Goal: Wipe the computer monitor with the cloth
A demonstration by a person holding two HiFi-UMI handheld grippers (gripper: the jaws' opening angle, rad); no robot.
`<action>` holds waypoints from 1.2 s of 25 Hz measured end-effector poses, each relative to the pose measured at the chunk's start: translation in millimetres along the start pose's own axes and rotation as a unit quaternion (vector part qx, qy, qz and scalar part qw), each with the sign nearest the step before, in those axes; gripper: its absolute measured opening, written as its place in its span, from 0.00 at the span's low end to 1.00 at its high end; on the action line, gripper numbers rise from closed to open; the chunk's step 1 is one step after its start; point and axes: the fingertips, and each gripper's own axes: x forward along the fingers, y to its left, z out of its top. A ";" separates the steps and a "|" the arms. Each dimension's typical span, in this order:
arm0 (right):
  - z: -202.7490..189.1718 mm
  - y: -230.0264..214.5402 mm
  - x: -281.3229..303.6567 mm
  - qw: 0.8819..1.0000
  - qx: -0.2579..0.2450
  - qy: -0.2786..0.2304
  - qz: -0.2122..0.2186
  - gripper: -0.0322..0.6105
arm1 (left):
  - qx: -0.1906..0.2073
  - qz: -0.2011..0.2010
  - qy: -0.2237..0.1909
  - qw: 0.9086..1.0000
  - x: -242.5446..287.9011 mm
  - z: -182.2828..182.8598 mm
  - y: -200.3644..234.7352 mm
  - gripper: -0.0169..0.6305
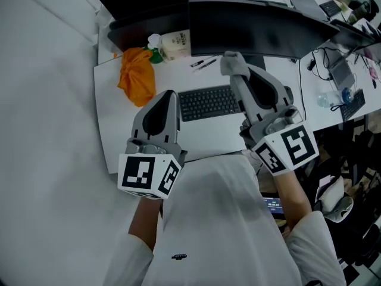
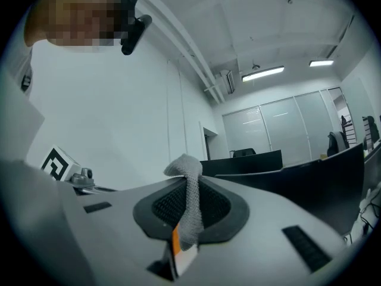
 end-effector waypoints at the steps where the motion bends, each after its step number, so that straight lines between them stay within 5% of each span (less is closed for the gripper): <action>1: 3.4 -2.6 7.8 1.000 0.001 -0.003 0.003 0.11 | 0.003 -0.001 0.000 1.000 4.8 3.9 1.5 0.05; 9: 34.5 -26.8 70.0 0.999 0.022 -0.034 0.023 0.11 | 0.021 -0.010 -0.029 0.999 44.1 40.2 15.3 0.05; 15: 42.4 -44.9 119.9 1.000 0.013 -0.019 0.006 0.11 | 0.028 -0.007 -0.046 0.999 71.9 64.5 30.6 0.05; 30: 28.9 -90.4 201.4 0.995 0.091 0.005 -0.044 0.11 | 0.025 -0.016 -0.047 0.998 116.0 76.2 63.0 0.05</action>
